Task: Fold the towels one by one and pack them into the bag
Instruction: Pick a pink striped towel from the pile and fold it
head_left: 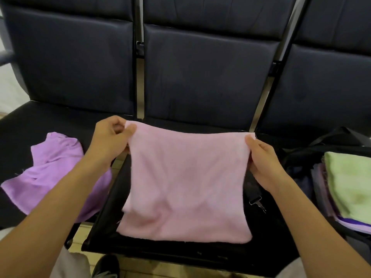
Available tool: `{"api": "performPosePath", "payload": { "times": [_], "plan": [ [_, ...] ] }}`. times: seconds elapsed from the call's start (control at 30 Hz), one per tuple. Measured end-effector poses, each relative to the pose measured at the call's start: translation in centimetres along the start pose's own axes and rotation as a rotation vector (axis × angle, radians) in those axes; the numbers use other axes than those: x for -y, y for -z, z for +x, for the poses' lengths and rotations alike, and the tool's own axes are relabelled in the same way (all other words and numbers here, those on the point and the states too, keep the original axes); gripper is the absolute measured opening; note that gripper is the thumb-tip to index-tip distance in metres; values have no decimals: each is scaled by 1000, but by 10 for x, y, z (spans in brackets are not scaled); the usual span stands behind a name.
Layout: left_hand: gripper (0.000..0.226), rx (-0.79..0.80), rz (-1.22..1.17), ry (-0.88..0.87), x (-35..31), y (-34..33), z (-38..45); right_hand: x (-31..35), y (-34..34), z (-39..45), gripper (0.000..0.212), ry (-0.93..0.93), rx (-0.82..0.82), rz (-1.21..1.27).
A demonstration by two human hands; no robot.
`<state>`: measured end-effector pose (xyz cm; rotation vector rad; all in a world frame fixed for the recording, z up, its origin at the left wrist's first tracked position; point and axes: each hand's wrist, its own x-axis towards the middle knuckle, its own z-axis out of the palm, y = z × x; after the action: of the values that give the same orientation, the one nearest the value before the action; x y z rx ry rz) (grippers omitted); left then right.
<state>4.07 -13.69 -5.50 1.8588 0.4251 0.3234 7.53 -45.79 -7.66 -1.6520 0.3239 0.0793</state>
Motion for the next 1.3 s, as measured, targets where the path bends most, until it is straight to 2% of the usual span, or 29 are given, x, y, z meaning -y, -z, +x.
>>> {"api": "performPosePath", "payload": {
  "times": [0.1, 0.23, 0.43, 0.7, 0.93, 1.13, 1.3],
  "plan": [
    [9, 8, 72, -87, 2, -5, -2, -2, -3, -2, 45, 81, 10, -44],
    [5, -4, 105, -108, 7, -9, -4, -5, -9, -2, 28, 127, 32, -9],
    [5, 42, 23, -49, 6, -25, -12, -8, -24, -6, 19, 146, 91, 7],
    [12, 225, -43, 12, -4, -54, -27, -11, -52, -12, 14, 155, 202, -75],
    [10, 284, -3, -45, -4, -79, -33, -12, -73, -18, 11, 291, 313, -124],
    [11, 299, 2, -65, -2, -80, -28, -12, -82, -16, 11, 357, 338, -115],
    [11, 306, 15, -56, 4, -78, -25, -18, -88, -12, 13, 490, 383, -261]
  ]
}}
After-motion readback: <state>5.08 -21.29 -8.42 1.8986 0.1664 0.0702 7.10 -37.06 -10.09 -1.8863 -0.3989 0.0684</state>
